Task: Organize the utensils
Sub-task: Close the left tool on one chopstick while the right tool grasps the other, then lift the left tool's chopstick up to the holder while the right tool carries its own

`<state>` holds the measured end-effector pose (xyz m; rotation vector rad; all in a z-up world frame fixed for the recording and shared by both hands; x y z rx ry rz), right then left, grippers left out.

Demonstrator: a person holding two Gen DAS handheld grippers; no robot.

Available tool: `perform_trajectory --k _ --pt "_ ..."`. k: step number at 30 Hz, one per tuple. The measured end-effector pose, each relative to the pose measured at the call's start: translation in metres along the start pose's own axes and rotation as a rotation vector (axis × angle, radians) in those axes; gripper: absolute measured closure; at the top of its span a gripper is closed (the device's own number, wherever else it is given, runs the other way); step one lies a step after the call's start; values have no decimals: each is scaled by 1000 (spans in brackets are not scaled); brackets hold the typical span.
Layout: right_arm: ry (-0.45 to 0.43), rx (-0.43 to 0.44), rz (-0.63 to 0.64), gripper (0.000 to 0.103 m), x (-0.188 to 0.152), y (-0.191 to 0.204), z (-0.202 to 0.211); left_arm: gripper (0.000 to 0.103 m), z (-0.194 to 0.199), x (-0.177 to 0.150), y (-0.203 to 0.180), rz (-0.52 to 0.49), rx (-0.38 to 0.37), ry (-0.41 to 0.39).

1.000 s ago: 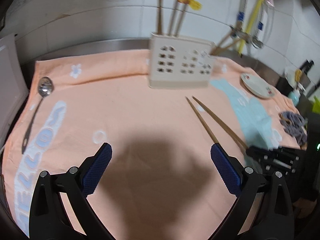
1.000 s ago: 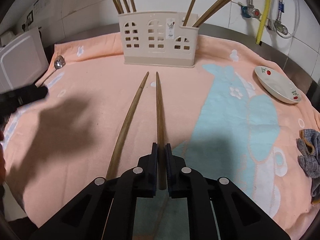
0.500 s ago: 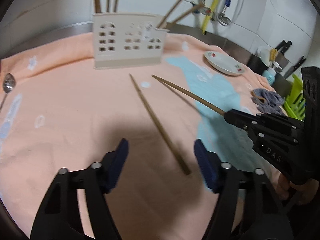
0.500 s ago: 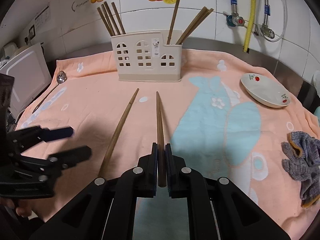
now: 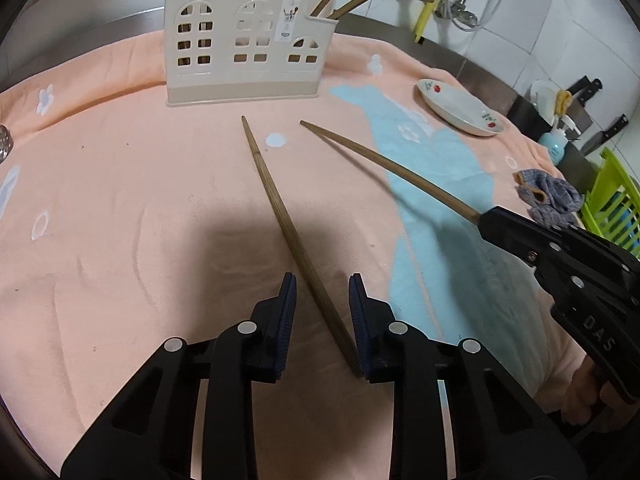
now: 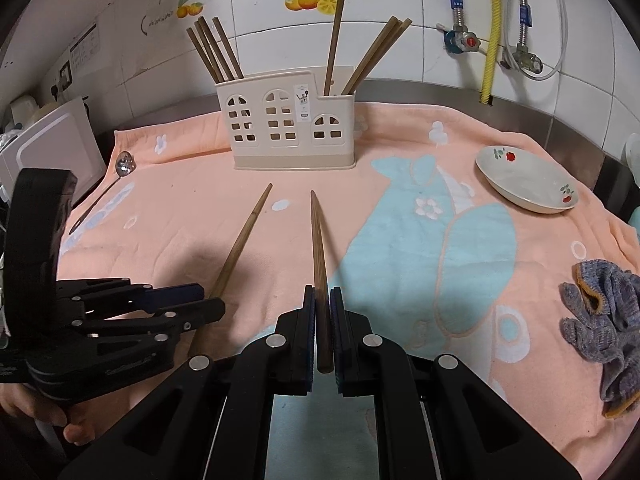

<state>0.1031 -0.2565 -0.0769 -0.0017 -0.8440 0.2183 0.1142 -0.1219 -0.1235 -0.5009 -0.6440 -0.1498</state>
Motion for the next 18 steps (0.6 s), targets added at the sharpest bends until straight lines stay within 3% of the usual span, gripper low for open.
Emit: perform_trajectory --k 4,7,13,18 --pt "2 5 -4 96 -1 -1 -1 77 -7 1 -2 -19 25 11" --pt "0 6 -8 96 0 -1 -1 86 -8 2 -1 -30 55 16" --pt "-12 7 -13 96 1 -2 5 96 -4 5 5 -64 73 35" --pt "-33 14 -20 96 10 -4 14 97 12 11 10 -79 65 20"
Point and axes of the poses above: each gripper's, at about its wrist camera, not at the fingertips, and z roughly against the way its jaws point, y to its left, x to its top, the point moved 2 cm from there along -z, roughly the way its jaws point, and after that the axes turned 14 degrees about -x, right-handed, at the moved point
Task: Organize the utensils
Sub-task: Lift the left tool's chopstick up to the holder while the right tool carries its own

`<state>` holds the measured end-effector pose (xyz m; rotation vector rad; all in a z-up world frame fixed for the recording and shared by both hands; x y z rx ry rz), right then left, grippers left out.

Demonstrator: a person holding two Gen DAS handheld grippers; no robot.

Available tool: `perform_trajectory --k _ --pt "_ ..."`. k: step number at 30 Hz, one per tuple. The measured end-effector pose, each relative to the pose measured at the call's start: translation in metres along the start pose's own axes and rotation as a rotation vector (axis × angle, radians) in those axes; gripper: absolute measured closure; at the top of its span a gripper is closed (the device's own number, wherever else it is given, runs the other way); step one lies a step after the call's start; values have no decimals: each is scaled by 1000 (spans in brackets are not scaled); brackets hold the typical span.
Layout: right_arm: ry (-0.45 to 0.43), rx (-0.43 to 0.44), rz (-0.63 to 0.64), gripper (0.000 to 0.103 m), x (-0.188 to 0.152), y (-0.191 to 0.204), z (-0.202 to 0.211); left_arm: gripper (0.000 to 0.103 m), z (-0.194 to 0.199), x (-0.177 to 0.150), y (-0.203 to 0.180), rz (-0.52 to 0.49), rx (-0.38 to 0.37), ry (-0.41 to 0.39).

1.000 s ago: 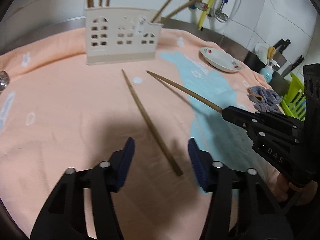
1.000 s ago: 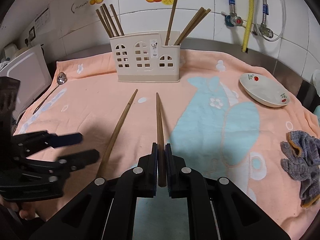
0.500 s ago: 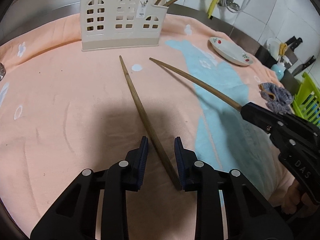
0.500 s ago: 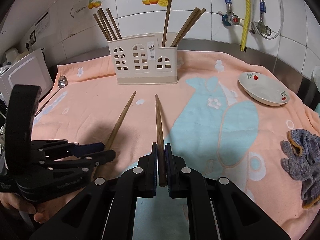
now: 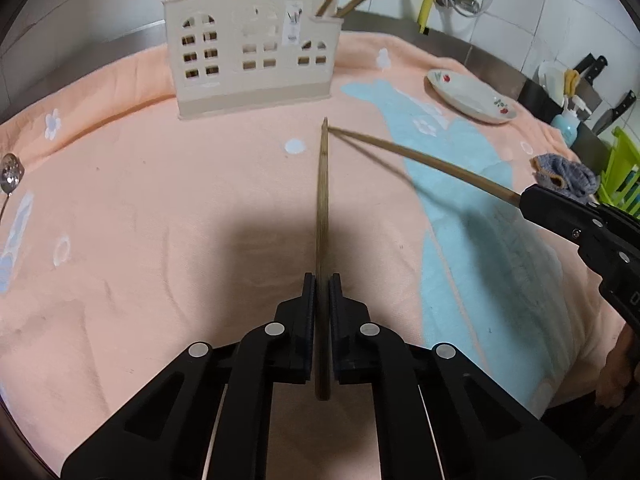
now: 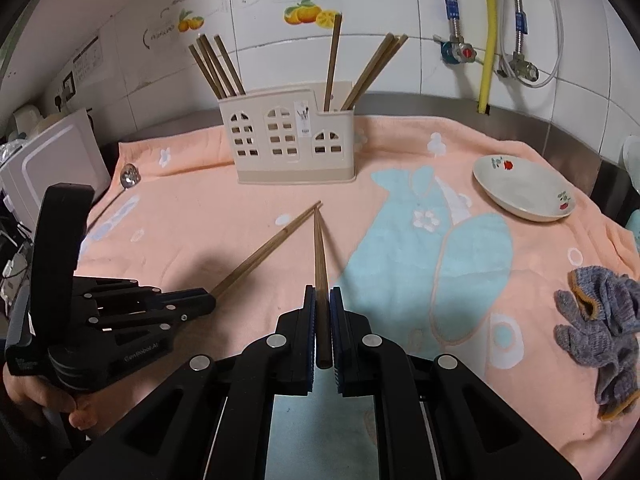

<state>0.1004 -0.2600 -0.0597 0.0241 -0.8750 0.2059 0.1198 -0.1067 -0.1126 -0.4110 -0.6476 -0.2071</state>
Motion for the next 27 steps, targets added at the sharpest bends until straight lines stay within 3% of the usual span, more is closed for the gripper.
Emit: perform_trajectory --k 14,27 --pt "-140 21 18 96 75 -5 34 97 75 65 1 -119 4 -201" --pt "-173 75 76 96 157 -3 44 97 101 124 12 -151 3 -263"
Point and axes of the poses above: each gripper's, at about its wrist camera, not at the fingertips, and z roughly against the way its jaws point, y to its left, x to its top, the point moved 2 cm from there along -z, roughly the way its jaws point, and after that the axes turned 14 degrees about -x, right-handed, at the moved point
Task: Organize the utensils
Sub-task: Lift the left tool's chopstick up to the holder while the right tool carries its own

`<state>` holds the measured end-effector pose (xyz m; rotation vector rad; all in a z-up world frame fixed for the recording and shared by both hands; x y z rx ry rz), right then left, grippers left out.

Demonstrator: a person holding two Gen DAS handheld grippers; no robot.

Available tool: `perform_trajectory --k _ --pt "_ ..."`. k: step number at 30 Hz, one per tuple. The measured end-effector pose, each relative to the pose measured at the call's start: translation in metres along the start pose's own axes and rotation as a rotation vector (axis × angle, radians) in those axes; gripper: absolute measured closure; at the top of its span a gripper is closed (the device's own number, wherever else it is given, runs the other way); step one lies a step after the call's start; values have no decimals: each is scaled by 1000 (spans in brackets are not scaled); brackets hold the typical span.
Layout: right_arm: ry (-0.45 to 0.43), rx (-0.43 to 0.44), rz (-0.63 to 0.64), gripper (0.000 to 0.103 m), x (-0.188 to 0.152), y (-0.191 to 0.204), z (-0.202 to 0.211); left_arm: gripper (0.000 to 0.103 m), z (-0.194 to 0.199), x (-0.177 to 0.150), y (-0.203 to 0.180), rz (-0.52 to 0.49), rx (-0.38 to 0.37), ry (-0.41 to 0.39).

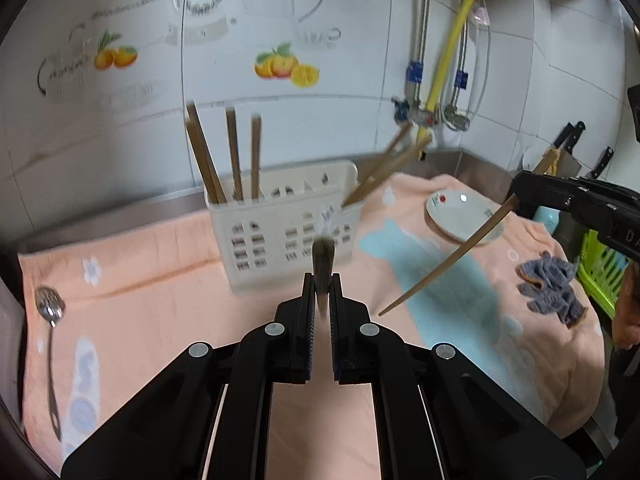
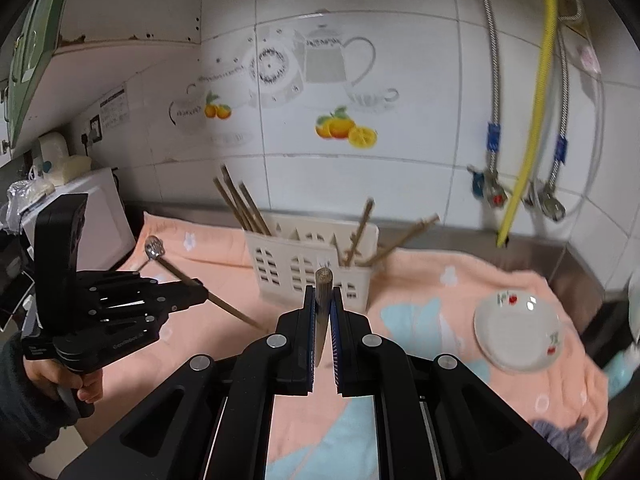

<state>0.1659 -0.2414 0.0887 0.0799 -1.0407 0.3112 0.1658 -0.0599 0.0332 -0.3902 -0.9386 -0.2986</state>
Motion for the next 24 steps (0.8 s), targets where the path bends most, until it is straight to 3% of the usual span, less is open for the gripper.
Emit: perform_trajectory --k 8,14,24 --pt "-41 18 9 96 53 -3 0 97 26 58 7 -48 26 -93" --pt "-62 7 19 96 86 -4 -6 97 41 100 5 -127 105 -152" --pt "-75 -29 28 96 114 -6 -23 97 49 128 30 -124 172 -190"
Point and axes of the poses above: each gripper's, at about its wrist camera, not at the fingertips, and z roughly against the way its jaws point, y to its left, x to its top, the point moved 2 cm from there along -z, roughly the way its jaws point, and after that the axes turned 14 degrees about -x, right-handed, at the moved point
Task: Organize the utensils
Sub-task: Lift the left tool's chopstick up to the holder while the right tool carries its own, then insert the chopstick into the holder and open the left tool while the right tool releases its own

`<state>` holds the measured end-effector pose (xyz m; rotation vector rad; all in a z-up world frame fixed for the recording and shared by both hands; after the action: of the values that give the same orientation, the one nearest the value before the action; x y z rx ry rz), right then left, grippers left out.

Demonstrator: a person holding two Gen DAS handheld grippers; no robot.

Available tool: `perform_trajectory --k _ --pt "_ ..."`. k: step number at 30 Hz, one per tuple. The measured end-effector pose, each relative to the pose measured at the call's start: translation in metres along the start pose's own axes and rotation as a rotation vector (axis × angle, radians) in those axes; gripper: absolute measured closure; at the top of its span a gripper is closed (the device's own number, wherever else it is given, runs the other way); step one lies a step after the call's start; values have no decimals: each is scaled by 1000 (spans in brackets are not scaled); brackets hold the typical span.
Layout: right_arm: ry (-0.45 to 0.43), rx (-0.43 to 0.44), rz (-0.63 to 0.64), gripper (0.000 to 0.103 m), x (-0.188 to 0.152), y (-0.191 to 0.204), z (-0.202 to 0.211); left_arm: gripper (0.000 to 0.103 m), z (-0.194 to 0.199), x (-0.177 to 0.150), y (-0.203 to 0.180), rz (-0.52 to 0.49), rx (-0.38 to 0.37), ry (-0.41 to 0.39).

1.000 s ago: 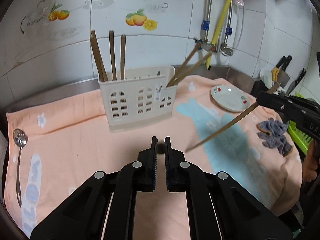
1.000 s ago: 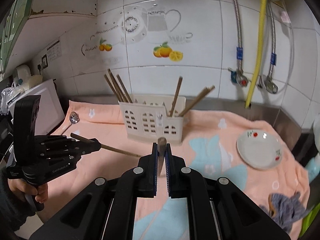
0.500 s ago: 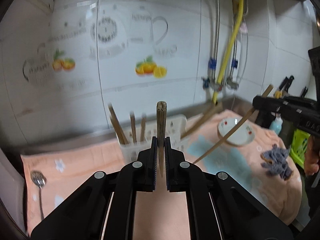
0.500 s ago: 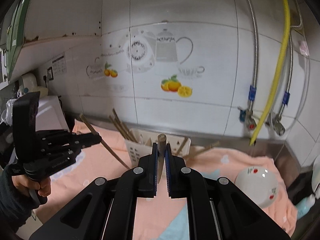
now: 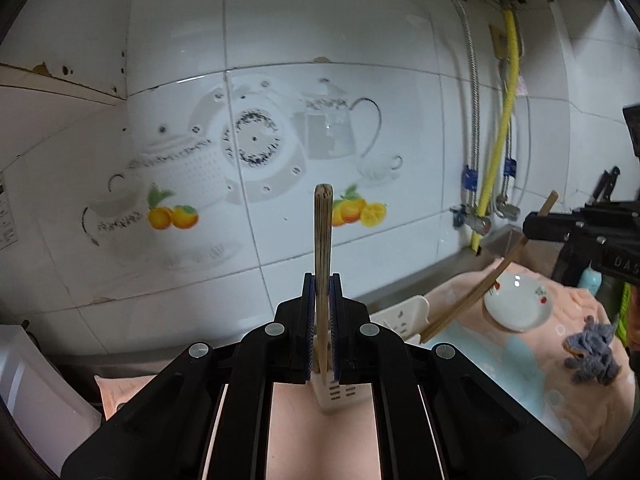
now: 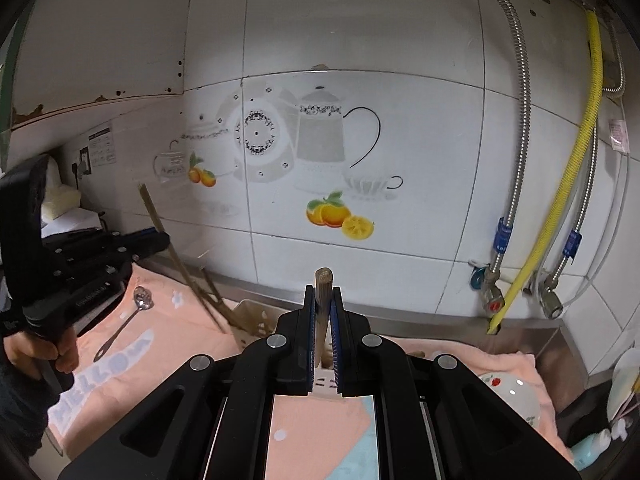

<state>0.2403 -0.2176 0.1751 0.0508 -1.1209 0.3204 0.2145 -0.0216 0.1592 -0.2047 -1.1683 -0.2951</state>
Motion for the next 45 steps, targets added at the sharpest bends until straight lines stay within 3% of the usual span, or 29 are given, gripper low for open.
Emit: perform_trajectory --k 11,17,37,40,42,44,45 --pt "22 -34 22 96 1 6 -26 97 4 25 7 54 -52 -84" --pt "50 -32 31 96 -7 9 -41 97 -4 23 11 65 -50 -88" --pt "167 -35 32 95 -30 13 -86 97 -63 -25 43 170 -69 80" --pt "166 -31 29 92 -31 14 -87 95 -62 -29 45 178 -70 82" --pt "162 -31 27 84 -31 15 -85 92 -61 -29 44 177 -73 83" --pt "154 -31 28 77 -30 15 -82 74 -57 -29 42 172 -65 75" --pt "149 -33 27 75 -30 16 -80 70 -54 -29 41 170 -62 69"
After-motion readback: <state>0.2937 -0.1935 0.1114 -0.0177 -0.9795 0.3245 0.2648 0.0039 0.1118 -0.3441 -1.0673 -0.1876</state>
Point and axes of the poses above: each gripper's, at about its wrist camera, not at the fingertips, and z roughly against the way its jaws point, y to its left, x to its top, the point moved 2 cm from there along -z, roughly the way its jaws point, and after that the axes turned 14 degrees about -x, right-handed, at the moved point
